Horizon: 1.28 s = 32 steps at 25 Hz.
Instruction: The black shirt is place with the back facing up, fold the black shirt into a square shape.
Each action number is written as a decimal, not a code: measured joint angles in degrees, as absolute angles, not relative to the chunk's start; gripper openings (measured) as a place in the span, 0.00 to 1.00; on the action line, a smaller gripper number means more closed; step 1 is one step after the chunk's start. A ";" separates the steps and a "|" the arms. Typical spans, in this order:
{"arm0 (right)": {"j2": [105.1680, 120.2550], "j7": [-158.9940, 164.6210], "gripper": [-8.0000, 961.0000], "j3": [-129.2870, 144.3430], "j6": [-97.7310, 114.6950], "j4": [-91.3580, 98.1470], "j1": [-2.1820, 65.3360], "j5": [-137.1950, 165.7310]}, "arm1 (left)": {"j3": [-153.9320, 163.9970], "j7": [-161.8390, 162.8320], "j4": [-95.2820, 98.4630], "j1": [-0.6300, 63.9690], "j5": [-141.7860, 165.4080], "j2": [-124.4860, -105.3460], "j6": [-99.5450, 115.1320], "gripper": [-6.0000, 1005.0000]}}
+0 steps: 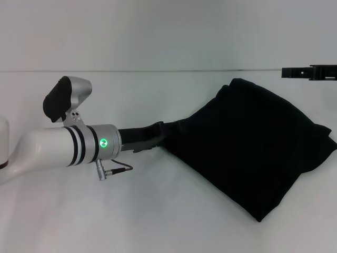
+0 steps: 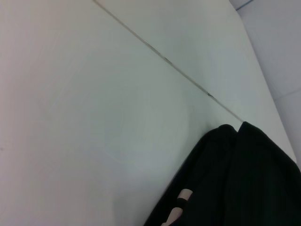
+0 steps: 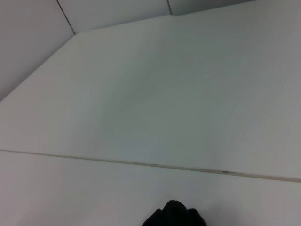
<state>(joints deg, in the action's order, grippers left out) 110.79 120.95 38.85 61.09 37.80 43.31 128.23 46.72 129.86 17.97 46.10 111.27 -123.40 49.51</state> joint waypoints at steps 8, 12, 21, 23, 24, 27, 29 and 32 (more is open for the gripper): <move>110.83 120.93 0.83 39.04 61.08 37.96 43.51 128.23 | 47.35 128.24 18.26 45.62 111.27 -123.68 49.88 0.73; 110.83 120.93 0.83 39.02 61.10 38.06 43.51 128.23 | 47.44 128.14 18.11 45.70 111.24 -123.76 50.07 0.57; 111.03 120.86 0.82 39.12 61.17 38.58 43.42 128.23 | 47.46 127.55 17.68 45.92 110.80 -124.14 50.18 0.10; 111.12 120.58 0.82 39.10 61.18 38.59 43.35 128.23 | 47.46 127.49 17.67 45.93 110.74 -124.17 50.19 0.08; 111.18 120.45 0.82 39.09 61.18 38.59 43.31 128.23 | 47.46 127.49 17.67 45.93 110.74 -124.17 50.19 0.07; 111.20 120.34 0.82 39.04 61.18 38.59 43.22 128.23 | 47.46 127.46 17.97 45.83 110.74 -124.03 50.19 0.04; 111.21 120.32 0.82 39.03 61.18 38.59 43.19 128.23 | 47.46 127.35 18.23 45.84 110.87 -123.87 50.19 0.02; 111.27 120.32 0.82 38.99 61.17 38.59 43.14 128.23 | 47.46 126.98 18.83 45.90 111.12 -123.73 50.13 0.00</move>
<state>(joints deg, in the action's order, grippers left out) 111.27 120.32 38.99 61.17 38.59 43.14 128.23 47.46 126.98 18.83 45.90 111.12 -123.73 50.13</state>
